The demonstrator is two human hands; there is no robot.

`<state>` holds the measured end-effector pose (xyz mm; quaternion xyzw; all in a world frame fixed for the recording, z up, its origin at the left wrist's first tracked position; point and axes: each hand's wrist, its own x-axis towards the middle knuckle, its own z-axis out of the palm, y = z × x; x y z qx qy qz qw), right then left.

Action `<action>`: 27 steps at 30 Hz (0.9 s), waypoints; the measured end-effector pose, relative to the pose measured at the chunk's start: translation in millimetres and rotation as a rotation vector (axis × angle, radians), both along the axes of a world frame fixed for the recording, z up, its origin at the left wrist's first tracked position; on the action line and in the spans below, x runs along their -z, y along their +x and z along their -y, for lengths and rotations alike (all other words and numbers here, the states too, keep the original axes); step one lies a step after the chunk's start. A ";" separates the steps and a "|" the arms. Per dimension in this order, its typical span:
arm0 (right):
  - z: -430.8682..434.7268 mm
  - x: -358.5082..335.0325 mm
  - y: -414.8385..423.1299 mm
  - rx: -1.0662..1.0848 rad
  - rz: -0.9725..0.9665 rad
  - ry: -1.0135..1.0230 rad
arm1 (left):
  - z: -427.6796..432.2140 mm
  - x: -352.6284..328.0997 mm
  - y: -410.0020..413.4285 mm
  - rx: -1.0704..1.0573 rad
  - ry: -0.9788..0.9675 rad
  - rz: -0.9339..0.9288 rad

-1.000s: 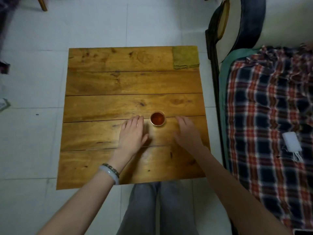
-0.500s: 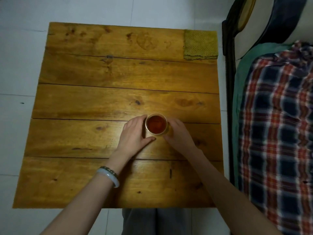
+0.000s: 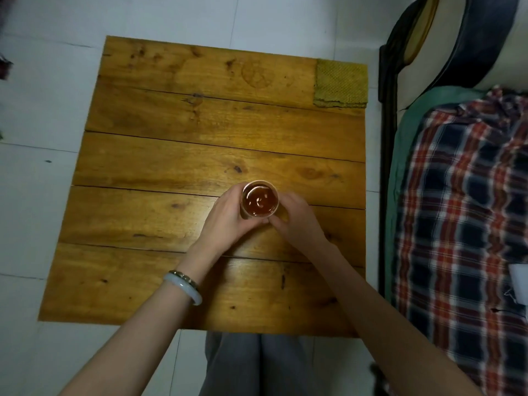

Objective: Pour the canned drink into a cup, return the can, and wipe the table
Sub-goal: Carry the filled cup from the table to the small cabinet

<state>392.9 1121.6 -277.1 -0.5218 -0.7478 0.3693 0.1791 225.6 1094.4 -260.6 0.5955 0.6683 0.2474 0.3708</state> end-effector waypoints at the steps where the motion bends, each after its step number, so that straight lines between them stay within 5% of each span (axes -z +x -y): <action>1: 1.4 -12.7 -1.5 -0.017 -0.005 0.018 | 2.9 -11.5 -2.7 -0.005 0.006 0.000; 18: 63.8 -222.1 -85.5 -0.453 -0.034 0.002 | 133.9 -213.5 -73.4 -0.406 0.164 0.154; 27: 134.8 -274.3 -167.8 -0.649 -0.316 -0.526 | 242.5 -261.8 -125.0 -0.737 0.238 0.150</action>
